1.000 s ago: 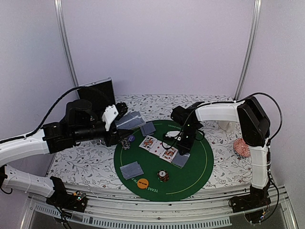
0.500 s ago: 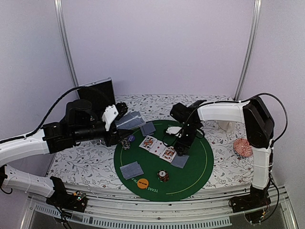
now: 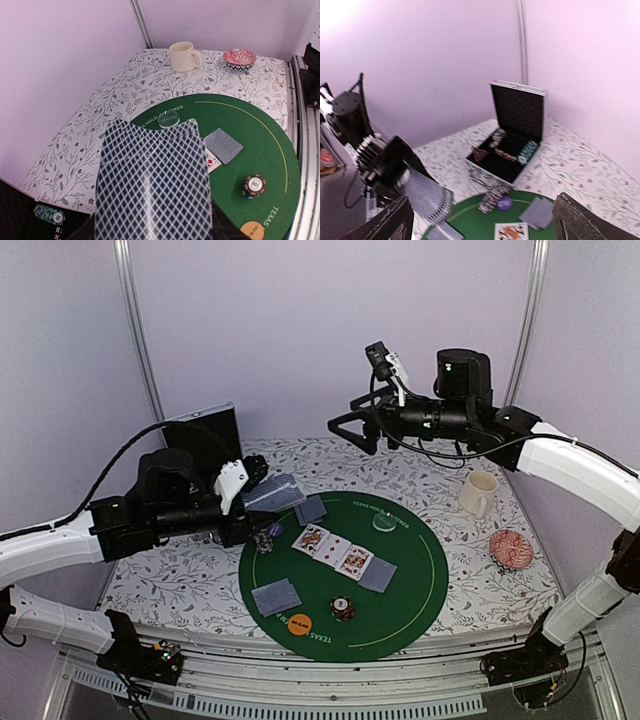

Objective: Distribute texas hold em gaming equipment
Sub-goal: Pass from the left arm to the right

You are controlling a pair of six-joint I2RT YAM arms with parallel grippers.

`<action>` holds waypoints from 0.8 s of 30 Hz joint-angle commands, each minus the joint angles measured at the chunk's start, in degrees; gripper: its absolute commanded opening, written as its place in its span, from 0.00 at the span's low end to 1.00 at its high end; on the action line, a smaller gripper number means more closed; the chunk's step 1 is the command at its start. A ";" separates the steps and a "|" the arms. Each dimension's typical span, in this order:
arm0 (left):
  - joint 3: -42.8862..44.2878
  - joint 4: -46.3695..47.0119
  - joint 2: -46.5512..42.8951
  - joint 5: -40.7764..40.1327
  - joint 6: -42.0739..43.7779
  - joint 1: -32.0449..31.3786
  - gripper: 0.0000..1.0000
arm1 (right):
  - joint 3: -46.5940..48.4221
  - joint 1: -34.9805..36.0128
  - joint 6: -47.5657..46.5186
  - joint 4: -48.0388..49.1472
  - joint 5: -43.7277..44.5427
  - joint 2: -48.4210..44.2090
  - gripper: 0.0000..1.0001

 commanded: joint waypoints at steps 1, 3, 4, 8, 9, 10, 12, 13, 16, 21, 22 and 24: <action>-0.39 1.39 -0.22 0.50 0.25 -0.23 0.51 | 3.92 4.03 10.72 2.62 -8.20 9.62 0.99; -0.38 1.33 -0.31 0.52 0.30 -0.27 0.51 | 8.05 5.98 8.53 -2.41 -5.59 13.42 0.99; -0.38 1.32 -0.27 0.58 0.31 -0.23 0.51 | 9.56 6.82 7.31 -4.08 -5.41 15.07 0.99; -0.38 1.33 -0.30 0.64 0.24 -0.22 0.51 | 12.98 8.51 5.88 -7.19 -6.13 20.04 0.99; -0.44 1.32 -0.31 0.68 0.28 -0.24 0.51 | 13.18 8.74 5.97 -7.20 -6.20 20.76 0.99; -0.46 1.34 -0.30 0.67 0.28 -0.20 0.51 | 13.42 8.90 6.18 -7.34 -6.02 21.55 0.99; -0.47 1.32 -0.23 0.63 0.31 -0.20 0.51 | 14.26 9.05 6.33 -8.34 -5.57 22.91 1.00; -0.47 1.32 -0.16 0.70 0.29 -0.20 0.51 | 14.83 9.00 6.20 -9.18 -5.02 23.46 1.00; -0.47 1.38 -0.10 0.56 0.32 -0.25 0.51 | 15.28 8.84 4.87 -11.64 -2.46 23.42 0.96; -0.47 1.38 -0.13 0.53 0.27 -0.23 0.51 | 12.63 7.68 4.41 -12.86 -1.03 20.81 0.87; -0.47 1.34 -0.06 0.59 0.27 -0.25 0.51 | 12.55 7.67 4.26 -13.31 -0.64 20.61 0.85; -0.47 1.33 -0.06 0.54 0.28 -0.19 0.51 | 12.69 7.64 3.72 -13.85 -1.25 20.26 0.85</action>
